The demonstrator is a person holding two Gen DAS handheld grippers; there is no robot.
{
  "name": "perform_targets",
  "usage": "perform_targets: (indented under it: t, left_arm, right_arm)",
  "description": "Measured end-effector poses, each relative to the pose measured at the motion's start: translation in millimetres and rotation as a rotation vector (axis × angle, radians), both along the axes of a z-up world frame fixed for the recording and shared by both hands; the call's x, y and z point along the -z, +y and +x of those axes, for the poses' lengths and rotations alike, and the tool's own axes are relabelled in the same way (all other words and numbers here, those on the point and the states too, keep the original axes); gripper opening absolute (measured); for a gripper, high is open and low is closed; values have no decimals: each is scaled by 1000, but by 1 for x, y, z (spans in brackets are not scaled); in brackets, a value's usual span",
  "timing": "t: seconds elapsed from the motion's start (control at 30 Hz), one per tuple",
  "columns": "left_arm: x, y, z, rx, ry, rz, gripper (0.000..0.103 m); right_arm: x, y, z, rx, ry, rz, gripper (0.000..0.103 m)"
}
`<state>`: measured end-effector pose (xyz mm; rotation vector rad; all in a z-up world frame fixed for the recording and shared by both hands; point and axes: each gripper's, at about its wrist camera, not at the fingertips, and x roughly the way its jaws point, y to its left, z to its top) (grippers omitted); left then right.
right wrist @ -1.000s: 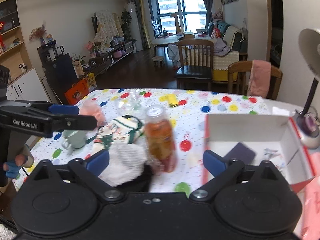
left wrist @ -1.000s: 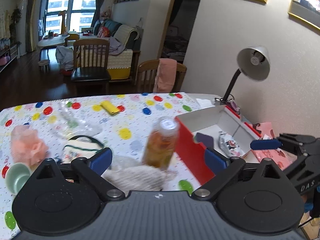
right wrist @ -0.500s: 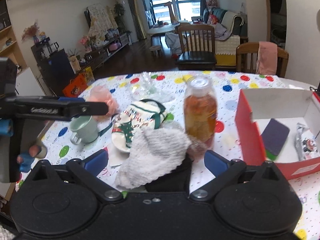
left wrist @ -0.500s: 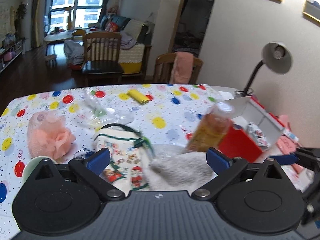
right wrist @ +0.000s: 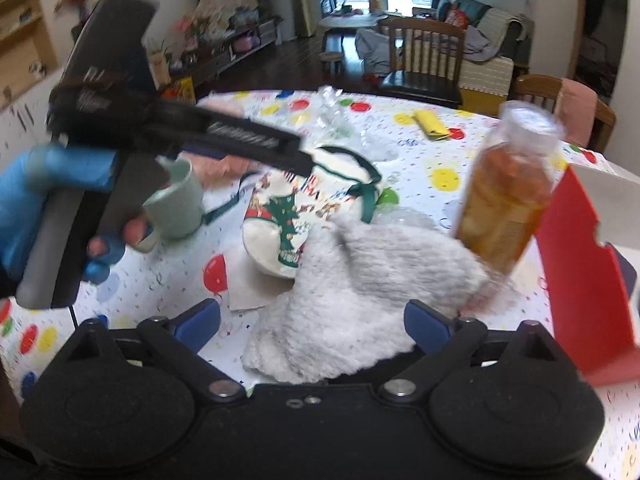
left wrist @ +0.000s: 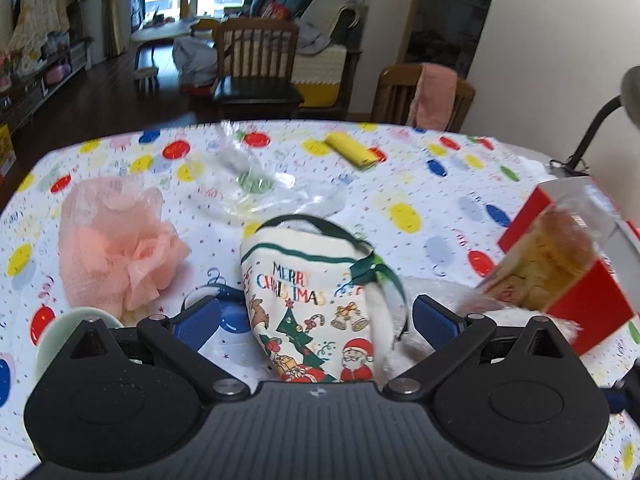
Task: Organize soft objects
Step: 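Grasp the Merry Christmas bag with the left tool while the right tool grasps the white towel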
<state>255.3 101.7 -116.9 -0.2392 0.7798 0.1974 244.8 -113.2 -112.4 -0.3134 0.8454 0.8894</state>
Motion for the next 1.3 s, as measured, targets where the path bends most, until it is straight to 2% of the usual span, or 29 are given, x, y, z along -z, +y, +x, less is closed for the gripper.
perform_targets:
  t: [0.1, 0.47, 0.53, 0.6, 0.73, 0.9, 0.93, 1.0, 1.1, 1.3]
  left_arm:
    - [13, 5, 11, -16, 33, -14, 103]
    - [53, 15, 43, -47, 142, -15, 102]
    - [60, 18, 46, -57, 157, -24, 96]
    - [65, 21, 46, -66, 165, -36, 85]
    - [69, 23, 45, -70, 175, -56, 71]
    - [69, 20, 42, -68, 169, -52, 45]
    - [68, 20, 42, -70, 168, -50, 43]
    - [66, 20, 41, -74, 168, -51, 33]
    - [64, 19, 39, -75, 161, -38, 26]
    - [58, 18, 36, -59, 150, -15, 16]
  right_arm:
    - [12, 16, 1, -29, -18, -46, 87]
    - [45, 51, 4, -88, -118, -176, 79]
    - [49, 55, 5, -92, -120, -190, 74]
    - [53, 57, 3, -96, -129, -206, 69]
    - [58, 59, 3, -97, -132, -221, 58]
    - [59, 58, 4, -73, -138, -229, 44]
    - [58, 57, 4, -67, -135, -226, 41]
    - [56, 54, 5, -54, -122, -215, 36]
    - [53, 51, 7, -37, -108, -196, 26]
    - [42, 39, 10, 4, -79, -147, 14]
